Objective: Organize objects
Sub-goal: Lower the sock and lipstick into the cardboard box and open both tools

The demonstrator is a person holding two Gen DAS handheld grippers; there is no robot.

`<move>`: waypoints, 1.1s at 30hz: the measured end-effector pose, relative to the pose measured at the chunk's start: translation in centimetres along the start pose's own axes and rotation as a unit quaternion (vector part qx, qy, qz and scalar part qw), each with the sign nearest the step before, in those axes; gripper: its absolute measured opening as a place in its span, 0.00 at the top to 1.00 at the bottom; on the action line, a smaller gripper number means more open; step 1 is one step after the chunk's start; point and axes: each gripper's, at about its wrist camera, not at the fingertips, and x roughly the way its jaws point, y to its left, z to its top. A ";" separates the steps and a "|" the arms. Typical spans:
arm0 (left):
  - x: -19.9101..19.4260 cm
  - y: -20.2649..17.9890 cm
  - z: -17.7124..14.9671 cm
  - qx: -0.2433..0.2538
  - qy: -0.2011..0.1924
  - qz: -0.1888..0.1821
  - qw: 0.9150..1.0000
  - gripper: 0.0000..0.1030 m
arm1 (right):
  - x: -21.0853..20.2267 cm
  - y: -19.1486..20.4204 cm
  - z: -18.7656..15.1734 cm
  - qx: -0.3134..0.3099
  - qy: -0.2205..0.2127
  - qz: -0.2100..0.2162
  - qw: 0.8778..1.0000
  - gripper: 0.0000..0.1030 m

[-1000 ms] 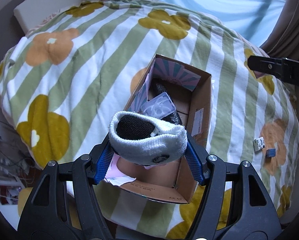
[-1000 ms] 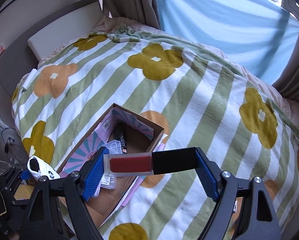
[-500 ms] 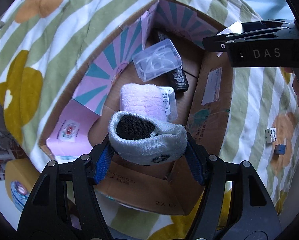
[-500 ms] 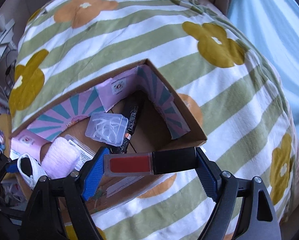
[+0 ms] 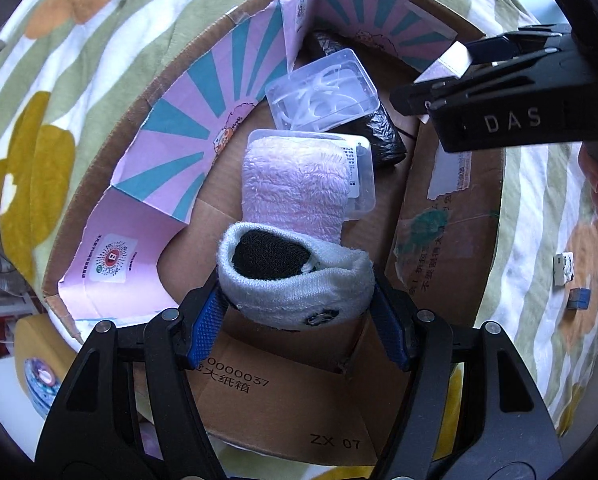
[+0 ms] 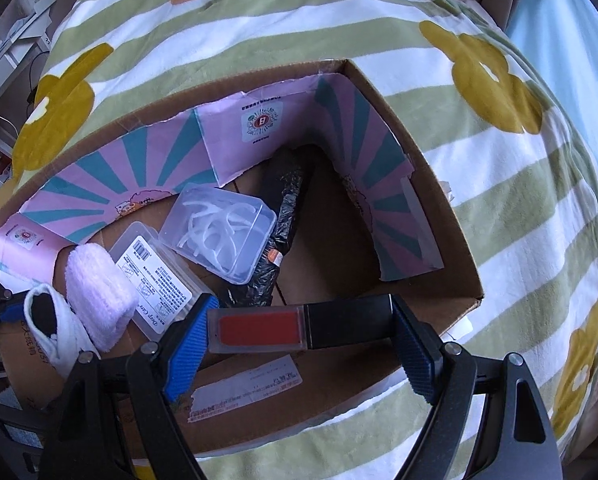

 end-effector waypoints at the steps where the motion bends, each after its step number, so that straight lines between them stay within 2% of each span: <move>1: -0.1 0.1 0.1 -0.004 0.000 -0.007 1.000 0.38 | 0.0 -0.1 0.1 0.001 0.001 0.003 1.000 0.21; 4: -0.8 0.4 0.4 -0.019 -0.010 -0.010 1.000 0.34 | 0.1 -0.3 0.5 -0.001 0.006 0.016 1.000 0.21; 5: -0.9 0.5 0.5 -0.021 -0.010 -0.003 1.000 0.18 | 0.3 -0.3 0.7 -0.004 0.011 0.015 1.000 0.20; 6: -1.0 0.5 0.5 -0.023 -0.008 0.001 1.000 0.01 | 0.3 -0.2 0.7 -0.007 0.012 0.016 1.000 0.11; 8: -1.1 0.5 0.6 -0.021 -0.004 0.000 1.000 0.00 | 0.3 -0.3 0.7 -0.009 0.005 0.024 1.000 0.01; 11: -1.4 0.6 0.9 -0.019 0.002 -0.001 1.000 0.00 | 0.1 -0.6 0.6 -0.002 0.005 0.032 0.999 0.01; 23: -3.5 1.2 1.2 -0.019 0.001 -0.008 1.000 0.00 | -1.0 -0.7 0.4 0.012 0.001 0.022 1.000 0.01; 26: -5.0 1.4 1.4 -0.012 -0.004 -0.008 1.000 0.00 | -2.2 -0.6 0.3 0.017 -0.004 0.022 1.000 0.00; 33: -8.8 1.2 -0.7 0.027 -0.017 -0.006 0.999 0.00 | -6.6 -0.2 -0.5 0.046 -0.005 0.030 0.998 0.00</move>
